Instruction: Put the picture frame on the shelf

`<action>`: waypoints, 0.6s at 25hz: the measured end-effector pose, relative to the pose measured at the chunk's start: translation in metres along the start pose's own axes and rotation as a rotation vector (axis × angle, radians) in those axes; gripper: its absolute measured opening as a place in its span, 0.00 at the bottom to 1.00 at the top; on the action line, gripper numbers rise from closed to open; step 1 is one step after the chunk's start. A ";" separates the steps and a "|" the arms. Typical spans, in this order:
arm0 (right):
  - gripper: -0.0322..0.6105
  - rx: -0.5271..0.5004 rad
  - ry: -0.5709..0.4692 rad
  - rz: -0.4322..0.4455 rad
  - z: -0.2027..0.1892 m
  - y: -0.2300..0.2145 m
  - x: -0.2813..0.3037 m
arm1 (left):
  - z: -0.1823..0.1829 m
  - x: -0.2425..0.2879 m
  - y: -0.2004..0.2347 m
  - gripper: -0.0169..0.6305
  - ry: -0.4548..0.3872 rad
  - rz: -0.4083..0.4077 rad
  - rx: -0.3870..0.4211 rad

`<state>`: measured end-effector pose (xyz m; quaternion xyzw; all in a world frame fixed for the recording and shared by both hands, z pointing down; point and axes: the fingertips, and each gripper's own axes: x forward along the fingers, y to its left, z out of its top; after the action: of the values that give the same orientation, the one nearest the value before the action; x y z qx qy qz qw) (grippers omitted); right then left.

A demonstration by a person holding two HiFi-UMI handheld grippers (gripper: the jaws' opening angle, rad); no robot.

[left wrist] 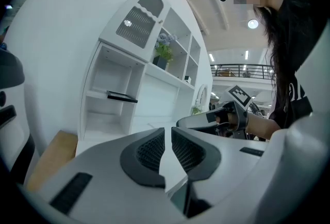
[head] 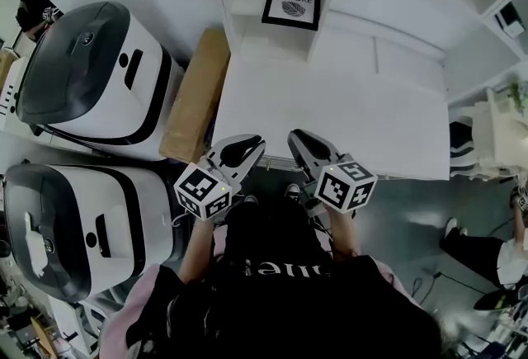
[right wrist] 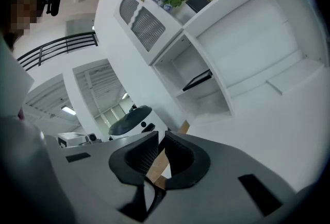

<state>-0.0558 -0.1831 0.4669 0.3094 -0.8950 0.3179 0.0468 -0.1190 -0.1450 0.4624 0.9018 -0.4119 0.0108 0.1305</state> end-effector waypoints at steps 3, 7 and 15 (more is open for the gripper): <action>0.16 -0.011 0.000 -0.014 -0.006 0.009 0.000 | -0.001 -0.007 -0.001 0.10 0.003 -0.021 0.004; 0.16 -0.018 -0.009 -0.026 -0.010 0.018 -0.003 | -0.001 -0.013 -0.003 0.11 0.008 -0.043 0.003; 0.16 -0.026 -0.025 -0.039 -0.017 0.031 -0.007 | -0.003 -0.026 -0.009 0.10 0.009 -0.067 0.011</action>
<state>-0.0700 -0.1501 0.4616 0.3300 -0.8933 0.3016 0.0458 -0.1293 -0.1195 0.4600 0.9156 -0.3810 0.0126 0.1277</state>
